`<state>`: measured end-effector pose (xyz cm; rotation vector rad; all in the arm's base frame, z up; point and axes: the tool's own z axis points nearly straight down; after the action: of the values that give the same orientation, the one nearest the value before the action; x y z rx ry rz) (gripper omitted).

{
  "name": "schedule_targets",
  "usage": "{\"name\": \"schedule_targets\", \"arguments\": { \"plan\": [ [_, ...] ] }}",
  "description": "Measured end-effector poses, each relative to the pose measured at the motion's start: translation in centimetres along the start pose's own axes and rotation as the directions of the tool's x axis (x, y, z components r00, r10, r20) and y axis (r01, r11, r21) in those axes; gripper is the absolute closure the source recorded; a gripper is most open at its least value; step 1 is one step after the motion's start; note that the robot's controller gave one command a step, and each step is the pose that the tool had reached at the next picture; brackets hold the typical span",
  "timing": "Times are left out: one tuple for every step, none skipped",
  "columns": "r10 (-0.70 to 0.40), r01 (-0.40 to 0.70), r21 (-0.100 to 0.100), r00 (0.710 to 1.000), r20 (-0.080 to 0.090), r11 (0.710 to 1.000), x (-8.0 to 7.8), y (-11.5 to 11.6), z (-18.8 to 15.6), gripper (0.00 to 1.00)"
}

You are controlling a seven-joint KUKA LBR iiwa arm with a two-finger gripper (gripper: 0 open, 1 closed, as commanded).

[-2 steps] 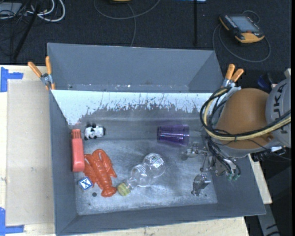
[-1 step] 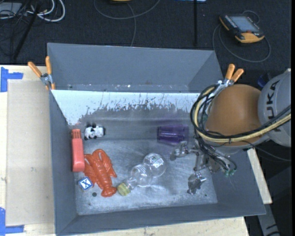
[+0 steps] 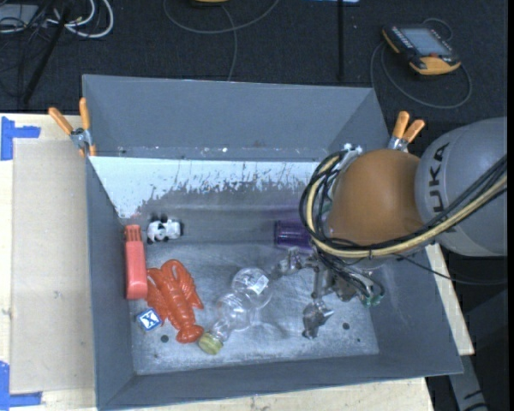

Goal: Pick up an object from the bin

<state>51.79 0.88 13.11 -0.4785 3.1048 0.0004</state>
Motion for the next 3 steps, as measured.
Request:
{"name": "schedule_targets", "arguments": {
  "plan": [
    [0.125,-0.125,-0.002,0.992,-0.001,0.992,0.6,2.3,0.8,0.0],
    [-0.012,0.012,0.0,1.0,-0.005,1.0,-0.5,4.9,-1.5,0.0],
    [-0.224,0.224,0.031,0.974,0.026,0.974,-3.2,12.7,2.5,1.0]
  ]
}}
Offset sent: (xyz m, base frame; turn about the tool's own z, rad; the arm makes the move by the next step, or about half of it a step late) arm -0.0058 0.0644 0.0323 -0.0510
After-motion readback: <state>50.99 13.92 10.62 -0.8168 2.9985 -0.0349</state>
